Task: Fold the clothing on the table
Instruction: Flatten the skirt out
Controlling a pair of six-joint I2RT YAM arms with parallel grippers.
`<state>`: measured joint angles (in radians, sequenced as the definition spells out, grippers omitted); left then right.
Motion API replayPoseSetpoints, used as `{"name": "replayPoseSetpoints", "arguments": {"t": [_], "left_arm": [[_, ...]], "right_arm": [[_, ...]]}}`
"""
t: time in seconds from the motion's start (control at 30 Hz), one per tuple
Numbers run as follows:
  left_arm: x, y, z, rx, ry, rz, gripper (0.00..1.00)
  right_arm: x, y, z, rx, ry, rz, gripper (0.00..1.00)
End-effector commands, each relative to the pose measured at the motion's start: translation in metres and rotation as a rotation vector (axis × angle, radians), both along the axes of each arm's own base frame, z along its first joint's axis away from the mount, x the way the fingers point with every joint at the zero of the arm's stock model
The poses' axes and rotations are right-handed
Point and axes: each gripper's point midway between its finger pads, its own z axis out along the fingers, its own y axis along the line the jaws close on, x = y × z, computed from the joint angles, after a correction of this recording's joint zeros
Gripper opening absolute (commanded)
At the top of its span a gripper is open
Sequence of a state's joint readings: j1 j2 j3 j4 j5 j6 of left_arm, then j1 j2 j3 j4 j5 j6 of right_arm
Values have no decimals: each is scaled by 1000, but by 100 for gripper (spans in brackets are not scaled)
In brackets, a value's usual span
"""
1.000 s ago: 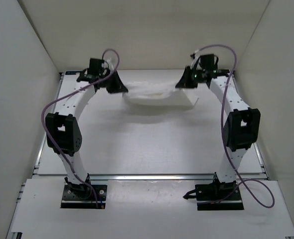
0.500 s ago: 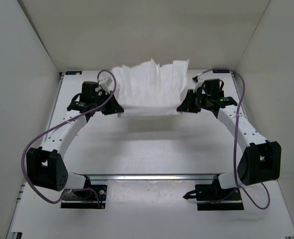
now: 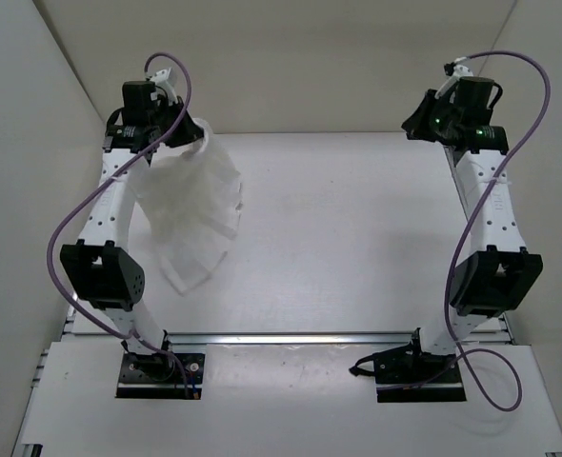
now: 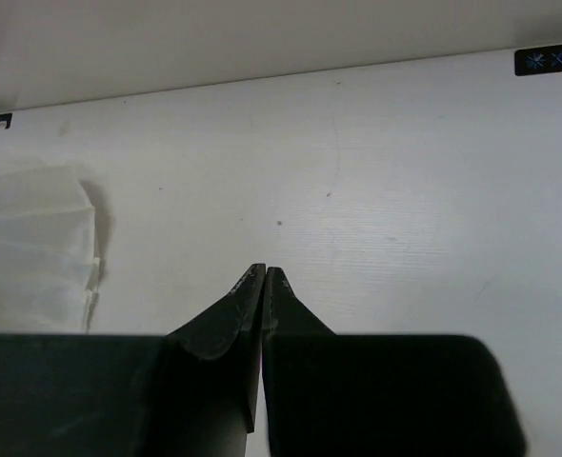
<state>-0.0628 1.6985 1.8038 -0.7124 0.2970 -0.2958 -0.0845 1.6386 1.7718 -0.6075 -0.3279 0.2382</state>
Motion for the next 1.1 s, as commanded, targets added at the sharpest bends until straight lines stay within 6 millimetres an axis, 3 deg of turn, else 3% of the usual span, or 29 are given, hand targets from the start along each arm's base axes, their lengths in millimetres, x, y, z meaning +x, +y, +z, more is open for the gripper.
{"name": "replayPoseSetpoints", "arguments": {"t": [0.0, 0.07, 0.1, 0.13, 0.2, 0.23, 0.27, 0.3, 0.37, 0.47, 0.5, 0.57, 0.6, 0.63, 0.67, 0.7, 0.73, 0.77, 0.8, 0.83, 0.87, 0.93, 0.97, 1.03, 1.07], "left_arm": [[-2, -28, 23, -53, -25, -64, 0], [-4, -39, 9, -63, -5, -81, 0], [-6, -45, 3, -52, 9, -85, 0], [-7, -52, -3, -51, 19, -104, 0], [-12, -77, -4, -44, 6, -169, 0], [-18, -95, 0, -33, -11, -206, 0], [-27, -122, 4, -22, -40, -268, 0], [-32, -134, 9, -1, -72, -288, 0], [-62, -189, 11, 39, -100, -412, 0], [-91, -225, 4, 35, -65, -514, 0], [-93, -228, 16, -9, -79, -520, 0], [-83, -210, 61, -149, -146, -492, 0], [-75, -202, 89, -226, -207, -460, 0], [-69, -178, 127, -310, -298, -401, 0], [-54, -145, 128, -336, -317, -309, 0], [-50, -108, 149, -416, -379, -206, 0], [-54, -87, 168, -502, -392, -148, 0], [-43, -54, 157, -514, -365, -47, 0], [-33, -34, 131, -510, -303, 52, 0], [-30, -27, 97, -471, -228, 100, 0], [-30, -22, 80, -437, -200, 145, 0], [-37, -25, 15, -404, -94, 178, 0], [-42, -28, 10, -411, -97, 170, 0], [-60, -30, -45, -374, -6, 193, 0], [-67, -27, -59, -348, 12, 205, 0]], "right_arm": [[-3, 42, -11, -27, 64, 92, 0], [-17, 84, -32, -41, 91, 163, 0], [-26, 96, -52, -16, 124, 183, 2], [-32, 110, -59, 40, 144, 216, 3], [-55, 127, -89, 114, 183, 267, 4], [-60, 131, -94, 131, 189, 279, 4], [-69, 130, -106, 130, 205, 260, 5], [-75, 126, -114, 133, 222, 249, 5], [-82, 114, -116, 139, 222, 213, 6], [-89, 83, -113, 183, 212, 158, 5], [-90, 70, -114, 188, 202, 129, 6], [-95, 64, -113, 183, 197, 116, 7], [-95, 48, -112, 175, 182, 82, 7], [-97, 46, -112, 178, 181, 74, 7], [-97, 43, -113, 183, 186, 66, 7], [-98, 43, -115, 171, 185, 69, 7], [-98, 46, -114, 164, 182, 79, 6], [-96, 46, -117, 162, 188, 76, 7], [-96, 53, -115, 162, 182, 96, 6], [-94, 58, -117, 163, 188, 109, 6], [-92, 59, -119, 164, 196, 109, 6], [-91, 73, -118, 145, 203, 149, 6], [-91, 77, -121, 132, 221, 152, 7], [-91, 83, -121, 129, 216, 178, 9], [-91, 81, -125, 138, 226, 170, 9]]}}
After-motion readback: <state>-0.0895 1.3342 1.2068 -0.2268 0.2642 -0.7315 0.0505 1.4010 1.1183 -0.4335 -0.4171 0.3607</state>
